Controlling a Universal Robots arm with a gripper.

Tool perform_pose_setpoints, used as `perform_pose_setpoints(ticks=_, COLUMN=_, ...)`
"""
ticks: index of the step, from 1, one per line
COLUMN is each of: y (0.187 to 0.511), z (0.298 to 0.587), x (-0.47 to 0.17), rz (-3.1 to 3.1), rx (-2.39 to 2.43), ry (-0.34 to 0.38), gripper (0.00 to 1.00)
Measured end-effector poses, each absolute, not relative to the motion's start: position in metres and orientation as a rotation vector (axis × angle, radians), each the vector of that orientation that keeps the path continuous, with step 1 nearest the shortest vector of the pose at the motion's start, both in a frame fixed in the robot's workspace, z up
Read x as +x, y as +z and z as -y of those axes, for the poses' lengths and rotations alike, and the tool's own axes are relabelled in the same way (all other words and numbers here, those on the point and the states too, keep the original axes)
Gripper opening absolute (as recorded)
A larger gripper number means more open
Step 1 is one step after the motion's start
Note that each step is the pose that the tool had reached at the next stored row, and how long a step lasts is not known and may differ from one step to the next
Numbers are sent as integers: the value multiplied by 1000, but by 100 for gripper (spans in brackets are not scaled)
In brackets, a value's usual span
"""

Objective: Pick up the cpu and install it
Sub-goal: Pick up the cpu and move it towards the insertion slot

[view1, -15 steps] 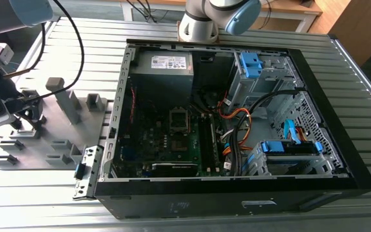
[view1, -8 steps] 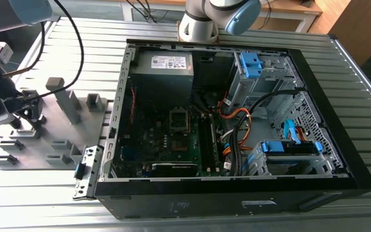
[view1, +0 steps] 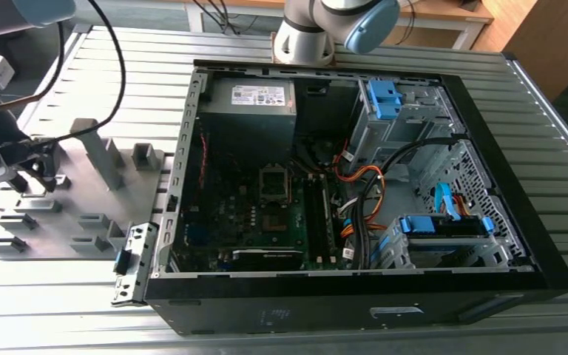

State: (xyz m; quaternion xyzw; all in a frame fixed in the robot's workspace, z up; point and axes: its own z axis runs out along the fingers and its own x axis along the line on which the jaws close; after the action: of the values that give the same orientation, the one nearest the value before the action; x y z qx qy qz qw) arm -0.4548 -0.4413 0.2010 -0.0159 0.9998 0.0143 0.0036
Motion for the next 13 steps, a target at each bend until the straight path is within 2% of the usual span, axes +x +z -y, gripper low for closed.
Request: perform_pose_setpoints(ticks=13, y=218, z=441, x=-455, rz=-3134, rx=-50, ry=45, gripper=47)
